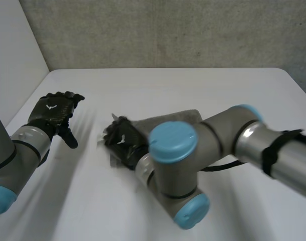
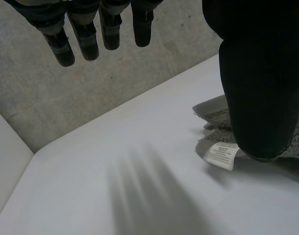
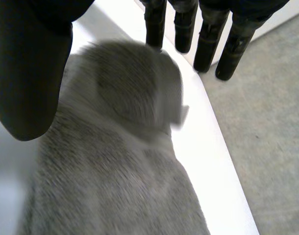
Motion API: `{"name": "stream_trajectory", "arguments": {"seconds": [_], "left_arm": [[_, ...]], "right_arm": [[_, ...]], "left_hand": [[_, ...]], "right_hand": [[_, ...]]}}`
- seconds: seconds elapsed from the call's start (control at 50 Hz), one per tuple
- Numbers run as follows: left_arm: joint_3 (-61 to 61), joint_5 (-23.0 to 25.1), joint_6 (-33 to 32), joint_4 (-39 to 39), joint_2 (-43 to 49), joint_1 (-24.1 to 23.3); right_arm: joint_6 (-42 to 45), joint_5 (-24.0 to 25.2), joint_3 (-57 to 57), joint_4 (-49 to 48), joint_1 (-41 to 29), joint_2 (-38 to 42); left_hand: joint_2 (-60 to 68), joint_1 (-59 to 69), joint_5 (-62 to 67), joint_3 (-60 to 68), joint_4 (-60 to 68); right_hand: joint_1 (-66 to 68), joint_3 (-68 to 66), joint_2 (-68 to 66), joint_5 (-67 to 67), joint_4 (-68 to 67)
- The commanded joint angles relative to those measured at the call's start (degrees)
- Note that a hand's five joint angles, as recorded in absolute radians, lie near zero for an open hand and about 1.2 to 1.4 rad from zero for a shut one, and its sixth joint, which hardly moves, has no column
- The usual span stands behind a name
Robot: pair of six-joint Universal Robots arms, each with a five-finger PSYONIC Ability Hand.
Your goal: Fold the towel.
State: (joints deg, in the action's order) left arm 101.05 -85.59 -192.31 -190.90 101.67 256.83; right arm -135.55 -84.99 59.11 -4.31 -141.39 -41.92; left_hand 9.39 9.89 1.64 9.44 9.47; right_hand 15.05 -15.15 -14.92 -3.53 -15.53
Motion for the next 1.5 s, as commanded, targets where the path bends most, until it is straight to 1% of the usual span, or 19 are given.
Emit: {"name": "stream_trajectory", "arguments": {"seconds": [0.02,0.12,0.36,0.48,0.5,0.52,0.54,0.56,0.58,0.6,0.92,1.08,1.14,1.18,1.24,1.28,1.38,1.48,1.5], "left_arm": [[0.03,0.07,0.0,0.0,0.02,-0.02],[0.11,-0.02,0.0,0.0,0.02,-0.02],[0.29,-0.02,0.0,0.0,0.02,-0.81],[0.29,-0.02,0.0,0.0,0.1,-0.98],[0.38,-0.02,0.0,0.0,0.1,-1.07],[0.38,-0.02,0.0,0.0,0.1,-1.07],[0.38,-0.02,0.0,0.0,0.1,-1.07],[0.38,-0.02,0.09,0.0,0.1,-1.07],[0.38,-0.02,0.09,-0.08,0.1,-1.07],[0.38,-0.02,0.09,-0.08,0.1,-1.07],[0.29,0.42,0.44,0.0,-0.07,-0.81],[0.11,1.74,0.53,0.09,-0.16,-0.46],[-0.41,1.74,0.62,0.09,-0.34,-0.37],[-1.29,1.65,0.7,0.27,-0.77,-0.28],[-1.82,1.65,0.97,0.18,-1.3,-0.28],[-2.96,1.48,2.71,0.27,-2.09,-0.28],[-5.15,1.3,7.11,0.62,-2.18,-0.11],[-6.91,1.48,10.36,1.06,-2.01,0.07],[-7.27,1.48,10.89,1.32,-1.66,0.07]], "right_arm": [[-6.92,1.32,10.94,-0.96,7.97,-11.34],[-15.43,5.0,21.03,-1.66,15.16,-17.75],[-15.89,5.45,30.98,-5.18,23.97,-15.38],[-13.87,5.27,32.04,-8.51,26.16,-13.98],[-13.6,5.36,31.95,-8.95,26.68,-13.63],[-13.6,5.36,31.95,-8.96,26.69,-13.62],[-13.43,5.45,31.78,-9.13,27.21,-13.36],[-13.43,5.45,31.77,-9.13,27.22,-13.36],[-13.25,5.36,31.6,-9.13,27.48,-13.1],[-13.16,5.01,31.34,-9.22,27.66,-13.01],[-4.2,4.66,33.79,-10.36,28.27,-18.37],[6.09,4.83,28.43,-10.28,27.04,-19.16],[9.95,4.83,22.9,-10.19,22.56,-17.93],[11.44,5.97,15.9,-10.19,14.6,-14.35],[11.97,6.33,11.73,-9.22,11.66,-11.78],[13.98,7.64,4.91,-5.73,7.02,-6.53],[21.18,10.8,-3.45,4.72,2.27,1.91],[26.56,11.42,-6.28,11.24,1.38,4.39],[26.13,11.25,-6.2,11.17,1.55,4.13]], "left_hand": [[0.61,0.11,-1.64,0.56,0.53],[0.61,0.11,-1.64,0.56,0.53],[0.61,0.11,-1.64,0.56,0.53],[0.61,0.11,-1.64,0.56,0.53],[0.61,0.11,-1.64,0.56,0.53],[0.61,0.11,-1.64,0.56,0.53],[0.61,0.11,-1.64,0.56,0.53],[0.61,0.11,-1.64,0.56,0.53],[0.61,0.11,-1.64,0.56,0.53],[0.61,0.11,-1.64,0.56,0.53],[0.61,0.11,-1.64,0.56,0.53],[0.61,0.11,-1.64,0.56,0.53],[0.61,0.11,-1.64,0.56,0.53],[0.61,0.11,-1.64,0.56,0.53],[0.61,0.11,-1.64,0.56,0.53],[0.61,0.11,-1.64,0.56,0.53],[0.61,0.11,-1.64,0.56,0.53],[0.61,0.11,-1.64,0.56,0.53],[0.61,0.11,-1.64,0.56,0.53]], "right_hand": [[-5.05,5.15,4.92,3.53,5.53],[-5.05,5.15,4.92,3.53,5.53],[-0.76,0.86,0.63,-0.76,1.24],[22.07,-21.97,-22.2,-23.59,-21.59],[31.44,-31.34,-31.57,-32.96,-30.96],[31.53,-31.43,-31.67,-33.06,-31.06],[44.02,-43.92,-44.16,-45.55,-43.55],[44.15,-44.05,-44.28,-45.67,-43.67],[59.8,-59.7,-59.94,-61.33,-59.33],[64.9,-64.8,-65.03,-66.42,-64.42],[64.95,-64.85,-65.08,-66.47,-64.47],[64.95,-64.85,-65.08,-66.47,-64.47],[64.95,-64.85,-65.08,-66.47,-64.47],[64.95,-64.85,-65.08,-66.47,-64.47],[64.95,-64.85,-65.08,-66.47,-64.47],[64.95,-64.85,-65.08,-66.47,-64.47],[64.95,-64.85,-65.08,-66.47,-64.47],[64.95,-64.85,-65.08,-66.47,-64.47],[58.68,-58.58,-58.81,-60.2,-58.2]]}}
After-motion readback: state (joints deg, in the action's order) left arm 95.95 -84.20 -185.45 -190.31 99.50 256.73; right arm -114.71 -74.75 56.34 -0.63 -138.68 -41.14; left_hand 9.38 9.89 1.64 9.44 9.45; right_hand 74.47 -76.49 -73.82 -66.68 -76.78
